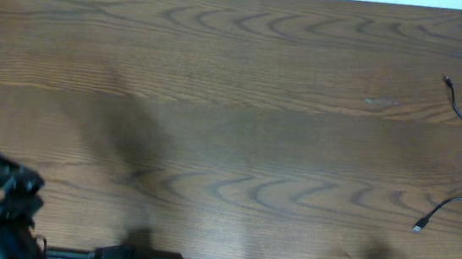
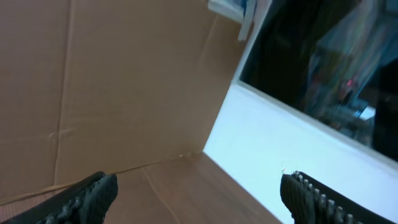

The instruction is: Untangle cables

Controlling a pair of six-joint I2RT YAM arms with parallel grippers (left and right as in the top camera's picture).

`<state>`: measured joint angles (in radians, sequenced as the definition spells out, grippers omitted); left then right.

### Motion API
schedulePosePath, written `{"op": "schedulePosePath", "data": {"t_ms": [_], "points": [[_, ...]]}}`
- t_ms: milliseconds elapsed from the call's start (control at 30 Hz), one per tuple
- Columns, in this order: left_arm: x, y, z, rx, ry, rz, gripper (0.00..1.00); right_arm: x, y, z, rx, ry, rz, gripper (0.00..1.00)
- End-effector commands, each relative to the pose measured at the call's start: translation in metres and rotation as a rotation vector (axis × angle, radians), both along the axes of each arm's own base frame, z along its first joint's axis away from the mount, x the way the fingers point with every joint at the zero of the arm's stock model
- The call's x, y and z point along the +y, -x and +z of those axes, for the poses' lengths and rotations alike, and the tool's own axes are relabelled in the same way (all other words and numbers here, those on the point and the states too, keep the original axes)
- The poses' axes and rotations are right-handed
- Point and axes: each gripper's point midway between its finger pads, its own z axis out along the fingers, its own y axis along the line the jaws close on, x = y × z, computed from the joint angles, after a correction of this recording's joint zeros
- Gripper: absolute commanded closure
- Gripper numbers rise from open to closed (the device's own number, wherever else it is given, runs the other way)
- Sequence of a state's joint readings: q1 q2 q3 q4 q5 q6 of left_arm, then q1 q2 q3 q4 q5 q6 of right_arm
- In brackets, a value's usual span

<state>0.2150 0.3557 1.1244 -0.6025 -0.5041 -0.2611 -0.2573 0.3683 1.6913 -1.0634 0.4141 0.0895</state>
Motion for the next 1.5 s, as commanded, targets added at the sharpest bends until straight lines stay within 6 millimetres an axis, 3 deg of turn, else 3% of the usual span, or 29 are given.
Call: {"op": "schedulePosePath", "data": {"t_ms": [0,167,333,433,833,967,1167,1300,1467], "points": [[-0.004,0.028,0.003,-0.076,0.014,0.011,0.11,0.019,0.016,-0.021,0.005,0.098,0.047,0.01],[-0.009,0.059,-0.010,-0.126,0.049,0.021,0.11,0.030,0.023,-0.052,-0.014,0.100,0.086,0.01],[-0.011,0.091,-0.012,-0.213,0.049,0.046,0.11,0.024,-0.002,-0.072,0.038,0.058,0.111,0.01],[-0.013,0.098,-0.014,-0.229,0.046,0.045,0.11,0.021,-0.015,-0.083,0.061,0.017,0.132,0.01],[-0.012,0.092,-0.029,-0.164,0.059,0.047,0.11,0.026,-0.060,-0.118,0.170,-0.039,0.265,0.01],[-0.012,0.091,-0.032,-0.150,0.062,0.044,0.11,0.025,-0.085,-0.149,0.204,-0.184,0.310,0.01],[-0.012,0.091,-0.033,-0.144,0.063,0.045,0.11,0.051,-0.139,-0.211,0.326,-0.338,0.522,0.01],[-0.012,0.091,-0.034,-0.137,0.064,0.046,0.11,0.058,-0.166,-0.234,0.352,-0.353,0.592,0.01],[-0.012,0.091,-0.034,-0.137,0.064,0.046,0.11,0.080,-0.191,-0.242,0.364,-0.230,0.759,0.01]]}}
